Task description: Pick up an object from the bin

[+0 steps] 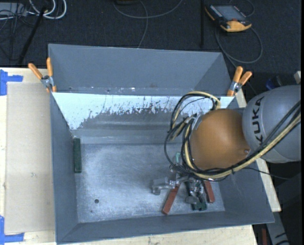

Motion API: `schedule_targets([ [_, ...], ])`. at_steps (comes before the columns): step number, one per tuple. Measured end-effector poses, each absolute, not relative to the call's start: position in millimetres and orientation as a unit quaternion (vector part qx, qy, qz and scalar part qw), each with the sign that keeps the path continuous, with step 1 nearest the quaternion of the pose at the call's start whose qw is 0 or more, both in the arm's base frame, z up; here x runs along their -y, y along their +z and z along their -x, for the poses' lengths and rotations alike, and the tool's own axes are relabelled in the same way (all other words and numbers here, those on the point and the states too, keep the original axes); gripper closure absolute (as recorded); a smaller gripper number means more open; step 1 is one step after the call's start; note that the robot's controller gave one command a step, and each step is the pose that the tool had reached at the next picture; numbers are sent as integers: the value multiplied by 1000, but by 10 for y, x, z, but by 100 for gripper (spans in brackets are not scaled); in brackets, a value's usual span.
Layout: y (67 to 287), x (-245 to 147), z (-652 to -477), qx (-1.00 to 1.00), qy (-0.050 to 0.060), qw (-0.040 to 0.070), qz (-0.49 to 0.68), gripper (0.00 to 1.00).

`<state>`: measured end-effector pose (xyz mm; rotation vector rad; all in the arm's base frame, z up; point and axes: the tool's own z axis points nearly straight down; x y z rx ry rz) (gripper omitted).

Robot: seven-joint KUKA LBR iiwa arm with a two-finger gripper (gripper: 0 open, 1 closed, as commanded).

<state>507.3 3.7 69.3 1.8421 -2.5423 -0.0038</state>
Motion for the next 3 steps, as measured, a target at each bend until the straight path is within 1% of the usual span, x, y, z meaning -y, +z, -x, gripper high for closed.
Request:
schedule_targets([
  [1,712,-36,-5090,811,0,-1,-586,100],
  [2,2111,-202,-5352,785,2,-4,-619,100],
  [3,2064,-188,-5332,787,-1,0,-618,0],
])
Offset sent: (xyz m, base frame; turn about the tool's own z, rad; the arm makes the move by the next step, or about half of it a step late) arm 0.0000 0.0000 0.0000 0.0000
